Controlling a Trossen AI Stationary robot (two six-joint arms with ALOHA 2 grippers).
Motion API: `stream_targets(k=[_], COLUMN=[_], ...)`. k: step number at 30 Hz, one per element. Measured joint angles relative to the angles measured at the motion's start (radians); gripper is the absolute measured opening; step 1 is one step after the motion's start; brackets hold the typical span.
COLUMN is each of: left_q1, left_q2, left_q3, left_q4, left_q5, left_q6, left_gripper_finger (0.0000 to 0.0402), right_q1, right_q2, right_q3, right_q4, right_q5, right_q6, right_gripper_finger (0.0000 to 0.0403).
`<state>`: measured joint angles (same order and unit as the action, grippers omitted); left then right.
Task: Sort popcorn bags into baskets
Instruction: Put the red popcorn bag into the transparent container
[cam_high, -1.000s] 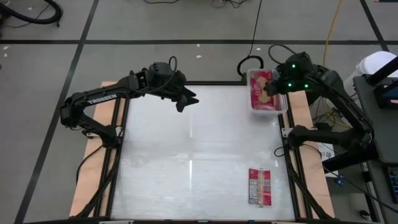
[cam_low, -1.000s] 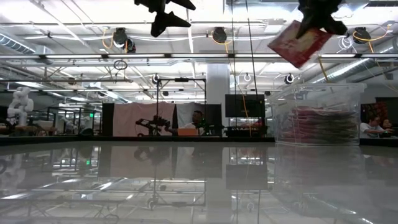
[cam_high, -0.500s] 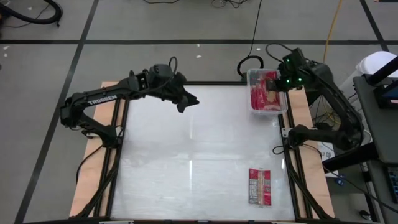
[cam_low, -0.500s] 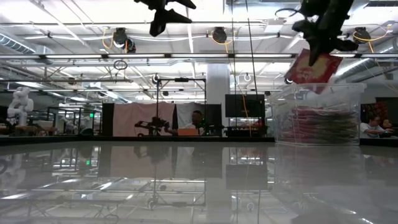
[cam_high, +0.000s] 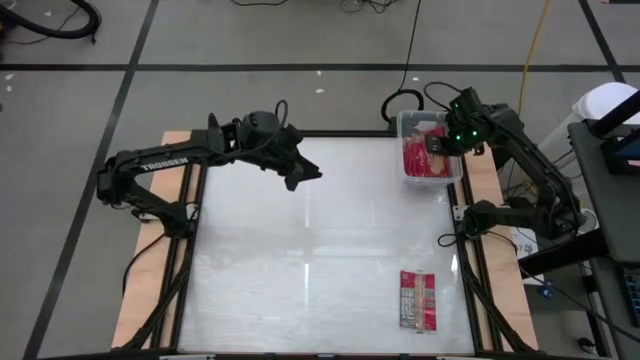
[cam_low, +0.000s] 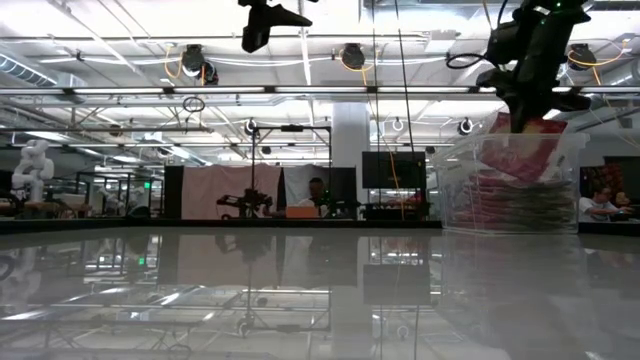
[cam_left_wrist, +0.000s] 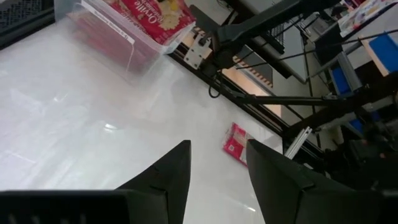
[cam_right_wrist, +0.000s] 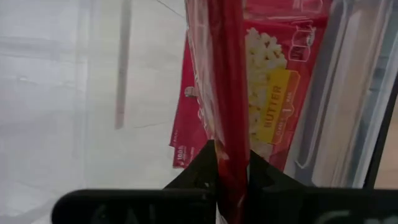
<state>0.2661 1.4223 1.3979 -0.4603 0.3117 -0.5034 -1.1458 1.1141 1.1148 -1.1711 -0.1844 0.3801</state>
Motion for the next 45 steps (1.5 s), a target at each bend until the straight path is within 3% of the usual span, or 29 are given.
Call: stream_targets(k=[11,18,28,37,45], left_q1=[0.017,0.022,0.022,0.022,0.022], left_q2=[0.000,0.000,0.000,0.000,0.000], left_q3=[0.000,0.000,0.000,0.000,0.000], left_q4=[0.000,0.000,0.000,0.000,0.000], left_q5=[-0.010,-0.010,-0.010,-0.010,-0.025], left_q6=[0.003,0.007,0.015,0.037,0.076], left_gripper_finger=[0.0156,0.0157,0.0157,0.0157,0.0157], right_q1=[-0.015,-0.014,-0.014,0.052,0.237], right_q2=[0.000,-0.004,-0.034,-0.143,-0.279], right_q3=[-0.011,-0.011,-0.012,-0.012,-0.012], right_q4=[0.007,0.000,0.000,0.111,0.100], right_q5=[0.064,0.185,0.239,0.022,-0.108], right_q6=[-0.009,-0.029,-0.028,0.008,0.130], right_gripper_finger=[0.0083,0.0127,0.0153,0.0153,0.0153])
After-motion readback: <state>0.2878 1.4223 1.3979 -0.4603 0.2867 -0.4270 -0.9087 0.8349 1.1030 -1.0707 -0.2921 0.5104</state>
